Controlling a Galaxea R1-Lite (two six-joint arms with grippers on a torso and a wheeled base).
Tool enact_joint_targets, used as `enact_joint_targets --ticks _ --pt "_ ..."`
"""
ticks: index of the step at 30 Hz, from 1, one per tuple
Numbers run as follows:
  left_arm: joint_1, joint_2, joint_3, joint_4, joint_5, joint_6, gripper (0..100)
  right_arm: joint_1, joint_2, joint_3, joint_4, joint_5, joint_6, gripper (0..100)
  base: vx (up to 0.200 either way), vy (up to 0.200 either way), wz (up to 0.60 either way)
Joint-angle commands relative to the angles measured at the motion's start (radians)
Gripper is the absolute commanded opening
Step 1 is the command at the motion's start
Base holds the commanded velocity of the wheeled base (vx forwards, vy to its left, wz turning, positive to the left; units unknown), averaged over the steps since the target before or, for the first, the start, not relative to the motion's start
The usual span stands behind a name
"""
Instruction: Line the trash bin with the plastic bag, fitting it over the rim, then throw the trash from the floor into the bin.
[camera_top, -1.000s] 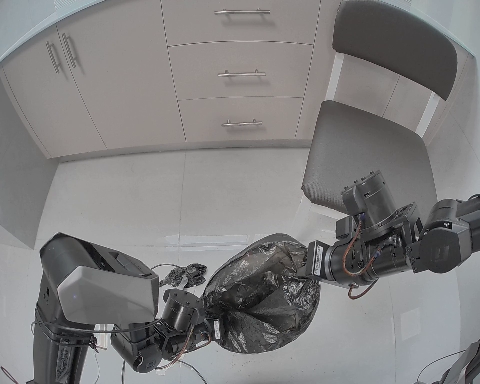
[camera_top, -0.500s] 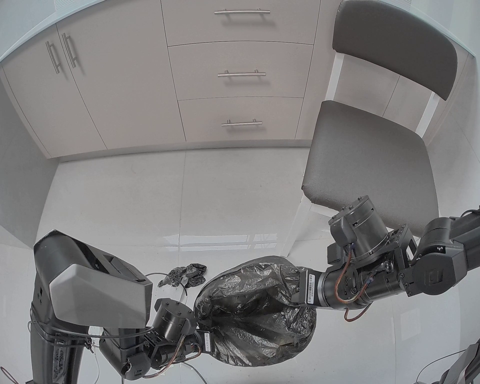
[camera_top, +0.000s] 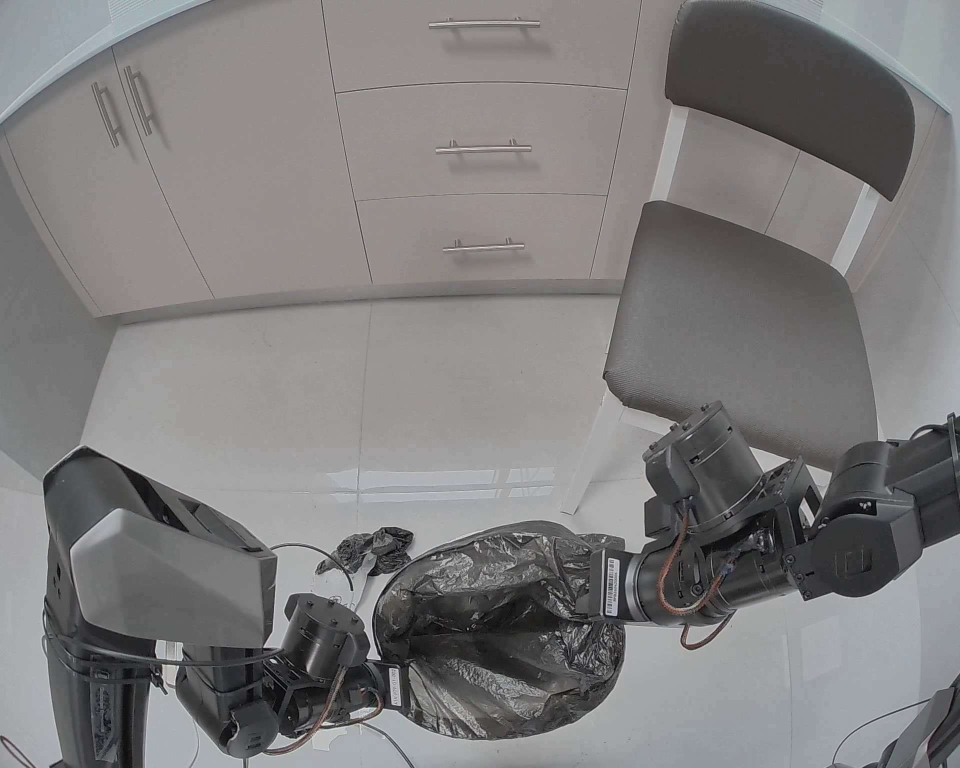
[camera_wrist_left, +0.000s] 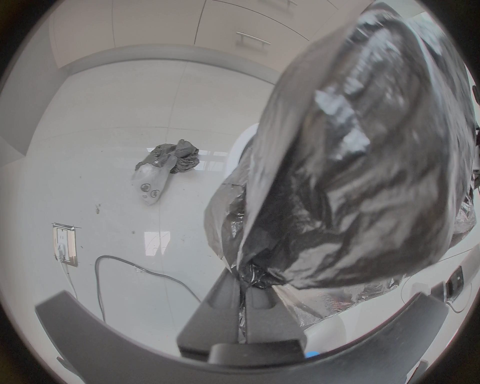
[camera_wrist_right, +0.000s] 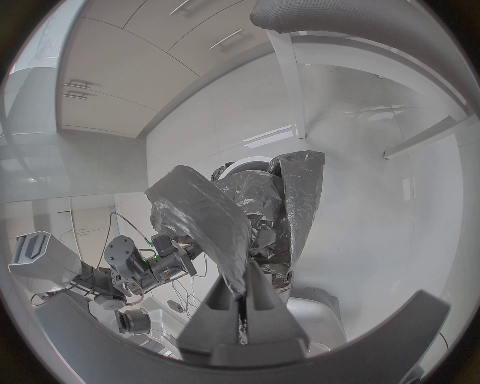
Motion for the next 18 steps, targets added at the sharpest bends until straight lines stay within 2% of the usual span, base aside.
enact_joint_targets --ticks 1,4,13,18 --pt "0.033 0.002 0.03 -0.004 -0.002 0.024 0 0.012 0.025 0.0 0.001 -0.001 -0.002 0 0.0 0.0 0.0" --pt "0.048 0.002 0.069 -0.012 -0.005 0.054 0 0.02 0.045 0.0 -0.001 -0.002 -0.003 0 0.0 0.0 0.0" --pt "0.048 0.005 0.095 -0.023 -0.017 0.061 0 0.045 0.076 -0.002 -0.001 -0.009 -0.003 0 0.0 0.0 0.0" --pt "0.059 0.017 0.127 -0.029 -0.017 0.123 0 0.086 0.076 0.026 0.001 -0.012 -0.003 0 0.0 0.0 0.0"
